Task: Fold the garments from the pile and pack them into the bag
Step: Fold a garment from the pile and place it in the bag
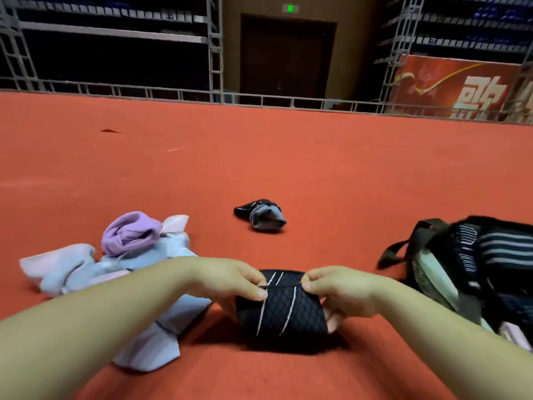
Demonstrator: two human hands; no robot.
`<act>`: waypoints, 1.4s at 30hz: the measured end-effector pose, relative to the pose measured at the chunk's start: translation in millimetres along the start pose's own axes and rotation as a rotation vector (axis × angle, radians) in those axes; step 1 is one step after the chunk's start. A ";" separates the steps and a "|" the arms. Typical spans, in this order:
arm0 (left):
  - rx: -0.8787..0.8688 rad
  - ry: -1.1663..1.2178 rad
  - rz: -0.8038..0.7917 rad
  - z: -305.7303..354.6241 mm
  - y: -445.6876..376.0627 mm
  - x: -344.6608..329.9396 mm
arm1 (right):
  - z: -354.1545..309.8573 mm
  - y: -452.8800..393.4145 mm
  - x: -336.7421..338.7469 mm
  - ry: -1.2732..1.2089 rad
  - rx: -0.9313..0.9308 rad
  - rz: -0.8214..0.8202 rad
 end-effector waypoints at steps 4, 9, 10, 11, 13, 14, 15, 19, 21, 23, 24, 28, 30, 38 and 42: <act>0.080 -0.016 -0.036 -23.1 -18.2 0.2 | 23.9 -7.4 -6.5 0.023 -0.051 -0.073; 0.054 -0.042 0.197 -9.5 -23.4 32.8 | 26.8 -24.0 16.3 0.115 -0.018 0.098; 0.042 -0.058 0.262 -5.9 -24.9 39.3 | 27.9 -27.0 21.3 0.127 -0.018 0.139; 0.022 -0.077 0.327 -0.9 -25.4 44.4 | 28.8 -29.5 26.4 0.134 -0.019 0.182; -0.052 -0.123 0.475 9.6 -26.6 53.9 | 29.9 -33.2 37.0 0.160 -0.021 0.281; -0.100 -0.156 0.567 15.0 -25.4 57.8 | 30.5 -35.2 42.7 0.192 -0.021 0.333; -0.147 -0.183 0.638 21.3 -21.8 57.6 | 30.9 -37.0 48.0 0.236 -0.019 0.382; -0.221 -0.522 0.571 39.0 -18.5 14.5 | 31.3 -42.5 57.0 0.396 0.007 0.480; -0.144 -0.790 0.468 28.6 -30.2 -10.8 | 32.6 -43.5 57.5 0.420 0.011 0.491; -0.060 -0.917 0.434 11.3 -40.6 -18.4 | 33.6 -43.1 57.4 0.415 0.015 0.501; -0.040 -0.931 0.436 4.5 -43.3 -18.1 | 33.5 -41.8 58.3 0.406 0.025 0.523; -0.085 -0.937 0.482 -7.6 -47.4 -21.0 | 29.4 -23.9 60.2 0.326 0.108 0.651; -0.120 -0.906 0.525 -11.1 -47.9 -25.4 | 33.0 -12.0 51.1 0.278 0.112 0.622; -0.209 -0.825 0.584 -14.5 -45.9 -21.1 | 27.5 3.5 1.3 0.041 0.359 0.189; -0.379 -0.691 0.704 -11.2 -33.9 -12.9 | 40.6 -1.9 17.2 -0.287 0.313 0.467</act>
Point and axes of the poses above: each hand's wrist, its own y-axis away from the middle knuckle, its own x-axis out of the back of the hand, z = x × y, the point moved 7 cm from there along -y, towards the middle knuckle, and after that the axes turned 12 degrees about x, right-handed, at the moved point
